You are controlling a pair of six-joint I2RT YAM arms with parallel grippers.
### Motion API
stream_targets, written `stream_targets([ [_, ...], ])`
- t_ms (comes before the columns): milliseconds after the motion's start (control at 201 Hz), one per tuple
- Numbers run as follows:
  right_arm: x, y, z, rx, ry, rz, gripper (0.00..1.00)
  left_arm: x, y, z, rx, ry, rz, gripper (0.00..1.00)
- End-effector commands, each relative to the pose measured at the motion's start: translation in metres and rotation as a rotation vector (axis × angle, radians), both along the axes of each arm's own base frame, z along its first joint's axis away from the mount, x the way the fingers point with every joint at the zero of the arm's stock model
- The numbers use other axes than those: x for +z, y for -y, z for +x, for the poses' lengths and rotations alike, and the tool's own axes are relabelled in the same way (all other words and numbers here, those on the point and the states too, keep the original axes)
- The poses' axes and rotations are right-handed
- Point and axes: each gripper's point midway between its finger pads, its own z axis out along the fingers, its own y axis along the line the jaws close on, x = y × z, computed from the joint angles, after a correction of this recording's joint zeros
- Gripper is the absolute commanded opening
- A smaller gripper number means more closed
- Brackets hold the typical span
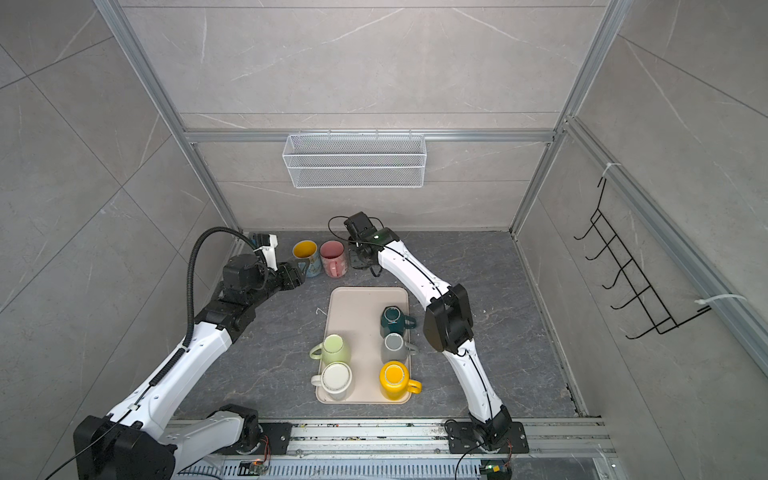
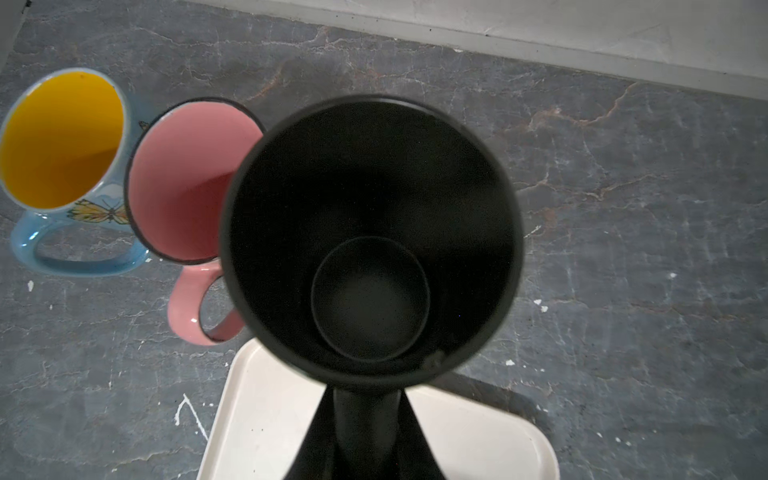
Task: Turn the mug right side up
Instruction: 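Lower the black mug beside the pink mug with the right gripper while the left withdraws, then set the black mug down beside the pink mug with the right gripper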
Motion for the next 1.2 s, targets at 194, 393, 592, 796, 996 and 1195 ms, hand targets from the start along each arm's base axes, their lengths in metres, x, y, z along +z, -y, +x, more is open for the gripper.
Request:
stream_targets([
  [194,0.004,-0.015,0.026,-0.018,0.093,0.039,0.00,0.007,-0.003,-0.007,-0.004,0.020,-0.024,0.70],
  [393,-0.002,-0.015,0.032,-0.033,0.101,0.042,0.00,0.010,-0.005,-0.011,0.001,0.033,-0.022,0.70],
  [592,-0.013,-0.014,0.035,-0.042,0.090,0.032,0.00,0.011,-0.007,-0.012,0.006,0.038,-0.019,0.70],
  [796,-0.018,-0.012,0.038,-0.056,0.093,0.021,0.00,0.014,-0.009,-0.015,0.009,0.047,-0.018,0.70],
  [996,-0.020,-0.015,0.043,-0.057,0.093,0.025,0.00,0.014,-0.010,-0.018,0.013,0.050,-0.027,0.70],
  [1195,-0.026,-0.016,0.045,-0.070,0.087,0.024,0.00,0.012,-0.015,-0.020,0.030,0.059,-0.016,0.70],
])
